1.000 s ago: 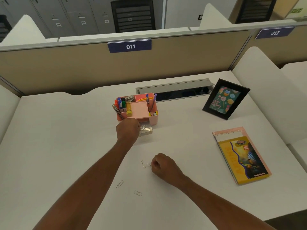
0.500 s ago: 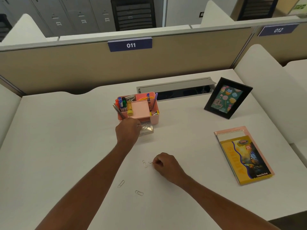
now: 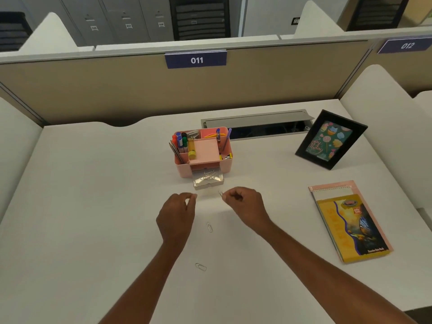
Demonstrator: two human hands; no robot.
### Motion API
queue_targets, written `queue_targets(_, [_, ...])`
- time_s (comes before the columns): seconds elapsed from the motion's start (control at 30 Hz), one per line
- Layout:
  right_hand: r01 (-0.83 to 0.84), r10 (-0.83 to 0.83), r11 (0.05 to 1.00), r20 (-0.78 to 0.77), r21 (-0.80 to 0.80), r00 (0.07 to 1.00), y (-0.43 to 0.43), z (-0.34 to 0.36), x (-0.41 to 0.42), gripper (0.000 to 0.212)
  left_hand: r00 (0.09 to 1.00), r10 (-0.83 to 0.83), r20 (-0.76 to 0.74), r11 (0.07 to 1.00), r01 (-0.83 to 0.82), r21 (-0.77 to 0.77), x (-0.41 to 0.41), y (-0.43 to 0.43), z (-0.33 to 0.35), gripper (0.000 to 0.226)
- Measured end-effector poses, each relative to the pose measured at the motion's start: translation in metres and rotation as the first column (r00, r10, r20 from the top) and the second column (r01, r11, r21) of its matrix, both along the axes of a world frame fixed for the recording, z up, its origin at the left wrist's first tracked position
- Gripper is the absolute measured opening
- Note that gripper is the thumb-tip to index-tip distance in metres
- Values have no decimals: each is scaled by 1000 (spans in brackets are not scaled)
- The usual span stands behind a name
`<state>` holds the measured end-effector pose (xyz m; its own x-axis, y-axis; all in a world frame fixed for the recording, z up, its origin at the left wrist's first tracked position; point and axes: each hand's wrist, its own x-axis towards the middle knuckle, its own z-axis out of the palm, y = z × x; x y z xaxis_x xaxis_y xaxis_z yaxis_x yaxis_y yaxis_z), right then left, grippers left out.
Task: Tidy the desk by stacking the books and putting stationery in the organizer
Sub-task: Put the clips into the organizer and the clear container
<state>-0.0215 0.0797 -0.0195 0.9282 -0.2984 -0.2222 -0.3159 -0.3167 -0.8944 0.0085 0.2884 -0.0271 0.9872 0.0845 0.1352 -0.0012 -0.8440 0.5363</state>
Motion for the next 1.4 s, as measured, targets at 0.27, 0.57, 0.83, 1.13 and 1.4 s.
queue_targets(0.27, [0,1,963,5,-270,1000,8,18,60,21,960,-214,-180,977,214,-17,-16,6,-34,24])
queue_targets(0.57, [-111,36,755,-128,-647,991,25,16,95,12,888,-293,-353,946,324,30,-25,3,-37,42])
queue_targets(0.83, [-164,47,592,-170,-789,984,33,10,103,16,903,-309,-298,948,319,-16,-31,7,-40,22])
queue_targets(1.13, [-77,48,590,-61,-804,997,29,6,102,19,918,-284,-278,953,303,28,-32,6,-42,18])
queue_targets(1.4, [150,37,711,250,-687,968,28,11,69,21,946,-99,-307,970,160,180,-42,-3,-39,20])
